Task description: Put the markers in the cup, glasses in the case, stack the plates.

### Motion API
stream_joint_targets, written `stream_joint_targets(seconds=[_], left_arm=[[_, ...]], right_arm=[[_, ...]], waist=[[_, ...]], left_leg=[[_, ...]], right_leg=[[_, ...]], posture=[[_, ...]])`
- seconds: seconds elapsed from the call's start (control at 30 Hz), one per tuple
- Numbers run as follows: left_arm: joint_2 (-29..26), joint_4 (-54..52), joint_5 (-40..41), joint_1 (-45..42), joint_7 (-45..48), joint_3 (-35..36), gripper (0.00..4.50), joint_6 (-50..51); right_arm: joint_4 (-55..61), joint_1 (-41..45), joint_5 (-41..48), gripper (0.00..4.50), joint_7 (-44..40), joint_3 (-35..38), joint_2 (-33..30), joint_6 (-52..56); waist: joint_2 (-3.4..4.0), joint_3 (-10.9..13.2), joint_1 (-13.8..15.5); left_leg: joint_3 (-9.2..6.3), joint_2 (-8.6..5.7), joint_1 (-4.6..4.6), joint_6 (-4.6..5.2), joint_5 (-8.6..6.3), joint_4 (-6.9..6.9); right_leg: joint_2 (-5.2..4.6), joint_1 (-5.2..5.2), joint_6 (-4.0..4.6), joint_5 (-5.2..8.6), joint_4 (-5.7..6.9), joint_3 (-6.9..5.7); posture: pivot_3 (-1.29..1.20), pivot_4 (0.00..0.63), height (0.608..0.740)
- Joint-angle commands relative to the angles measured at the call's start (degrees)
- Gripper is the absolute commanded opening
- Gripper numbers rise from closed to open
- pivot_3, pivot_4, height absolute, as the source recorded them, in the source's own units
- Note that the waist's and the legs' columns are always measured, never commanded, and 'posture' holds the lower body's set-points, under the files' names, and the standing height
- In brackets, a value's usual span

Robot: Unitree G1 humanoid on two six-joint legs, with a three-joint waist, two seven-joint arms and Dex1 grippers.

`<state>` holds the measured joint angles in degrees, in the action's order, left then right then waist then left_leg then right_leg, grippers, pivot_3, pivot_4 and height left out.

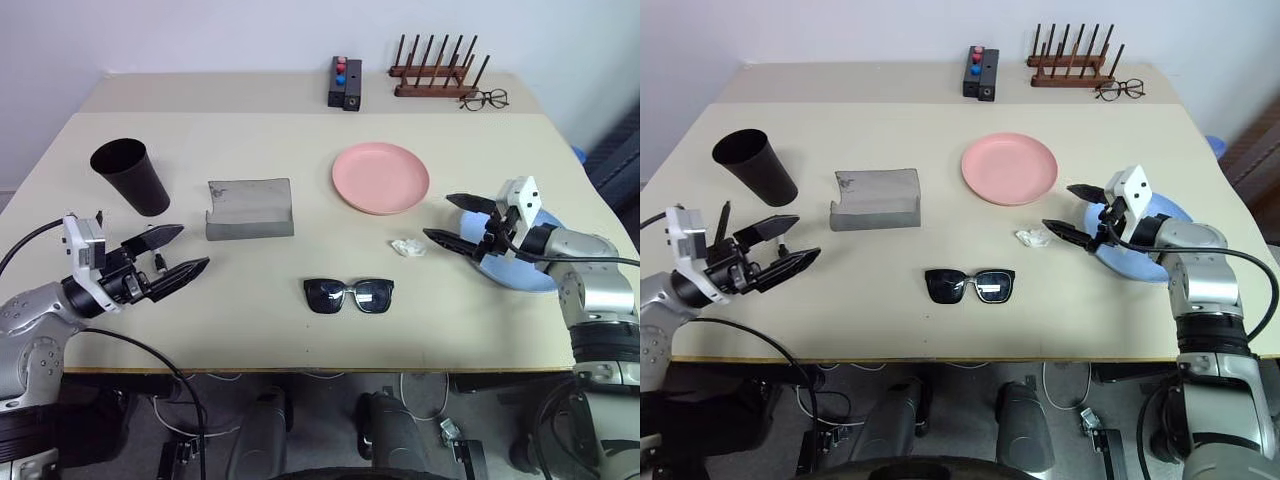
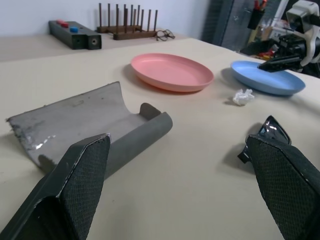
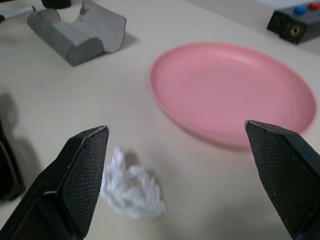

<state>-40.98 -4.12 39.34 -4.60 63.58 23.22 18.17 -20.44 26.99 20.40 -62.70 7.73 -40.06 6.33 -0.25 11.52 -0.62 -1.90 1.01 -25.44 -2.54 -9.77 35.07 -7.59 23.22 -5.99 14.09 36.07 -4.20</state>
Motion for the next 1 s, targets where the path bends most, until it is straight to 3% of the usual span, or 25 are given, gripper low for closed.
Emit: stream_joint_targets(seconds=[0.03, 0.47, 0.67, 0.83, 1.0], left_arm=[[-0.9, 0.1, 0.1, -1.2, 0.5, 0.2, 4.5, -0.5], [-1.1, 9.2, -5.5, -7.0, 3.3, -2.3, 4.5, -7.6], [-3.5, 13.5, -6.9, -8.2, 3.5, -1.3, 4.5, -7.5], [-2.0, 9.8, -7.2, -10.3, -3.9, -2.8, 4.5, -2.6], [-3.2, 8.8, -5.2, -12.0, -3.2, -4.3, 4.5, 4.3]], right_arm=[[1.5, 0.6, 0.7, 4.43, 0.0, 1.8, -0.9, -0.7], [2.7, -0.3, 1.0, 4.43, 0.7, 2.0, -0.4, -2.1], [6.2, -0.2, 2.3, 4.43, 1.9, 0.2, 3.5, -0.5], [8.9, -0.6, 2.9, 4.43, 3.0, 0.5, 5.3, 0.6], [14.4, -2.5, 4.7, 4.43, 2.9, 0.5, 5.1, 4.1]], waist=[[0.0, 0.0, -0.1], [0.0, 0.0, 0.0], [-0.01, 0.0, -0.3], [-0.01, 0.0, 0.3], [-0.01, 0.0, 0.2]], left_leg=[[0.01, 0.0, 0.01, 0.0, 0.0, 0.0], [0.11, 0.0, 0.03, 0.01, 0.0, 0.0], [0.13, 0.01, 0.03, 0.0, 0.0, -0.05], [0.13, 0.07, 0.0, 0.01, 0.0, -0.02], [0.16, 0.06, 0.0, 0.0, 0.0, -0.01]], right_leg=[[0.0, 0.0, 0.0, 0.0, 0.0, 0.02], [0.01, 0.04, -0.02, -0.01, 0.02, 0.12], [0.02, 0.09, -0.03, -0.02, 0.03, 0.16], [0.05, 0.09, -0.04, -0.03, 0.04, 0.16], [0.06, 0.08, -0.11, -0.07, 0.02, 0.18]], posture=[[0.0, 0.15, 0.74], [0.0, 0.15, 0.74], [0.0, 0.15, 0.74], [0.0, 0.15, 0.74], [0.0, 0.15, 0.74]])
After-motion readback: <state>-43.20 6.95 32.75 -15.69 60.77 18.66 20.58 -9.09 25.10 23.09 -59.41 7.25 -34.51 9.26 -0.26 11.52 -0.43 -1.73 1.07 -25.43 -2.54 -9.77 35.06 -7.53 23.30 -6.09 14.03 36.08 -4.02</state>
